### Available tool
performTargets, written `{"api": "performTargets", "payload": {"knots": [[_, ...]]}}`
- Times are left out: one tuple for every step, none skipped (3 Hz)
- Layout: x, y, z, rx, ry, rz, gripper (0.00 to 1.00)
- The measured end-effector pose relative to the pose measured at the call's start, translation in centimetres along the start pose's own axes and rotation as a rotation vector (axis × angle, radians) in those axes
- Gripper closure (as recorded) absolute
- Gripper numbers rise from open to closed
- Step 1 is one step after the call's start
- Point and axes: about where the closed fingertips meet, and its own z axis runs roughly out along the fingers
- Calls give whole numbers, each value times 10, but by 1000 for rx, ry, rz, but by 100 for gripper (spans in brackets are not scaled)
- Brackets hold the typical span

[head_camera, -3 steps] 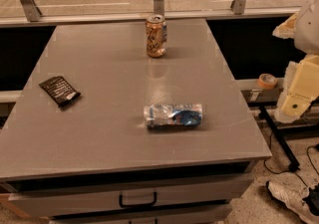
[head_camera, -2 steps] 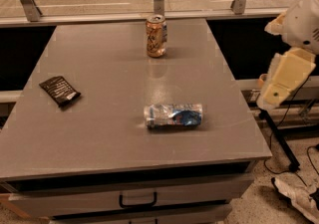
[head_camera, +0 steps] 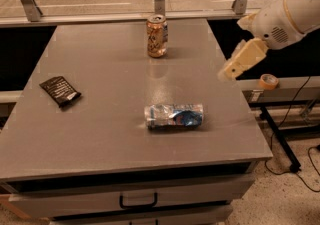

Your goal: Move orange can near rxbar chocolate

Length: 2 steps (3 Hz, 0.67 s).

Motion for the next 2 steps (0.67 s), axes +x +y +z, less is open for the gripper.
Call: {"api": "performTargets", "payload": {"knots": [[-11,-49,50,75,-190,74,0],[-12,-48,51,73,-190,73,0]]}}
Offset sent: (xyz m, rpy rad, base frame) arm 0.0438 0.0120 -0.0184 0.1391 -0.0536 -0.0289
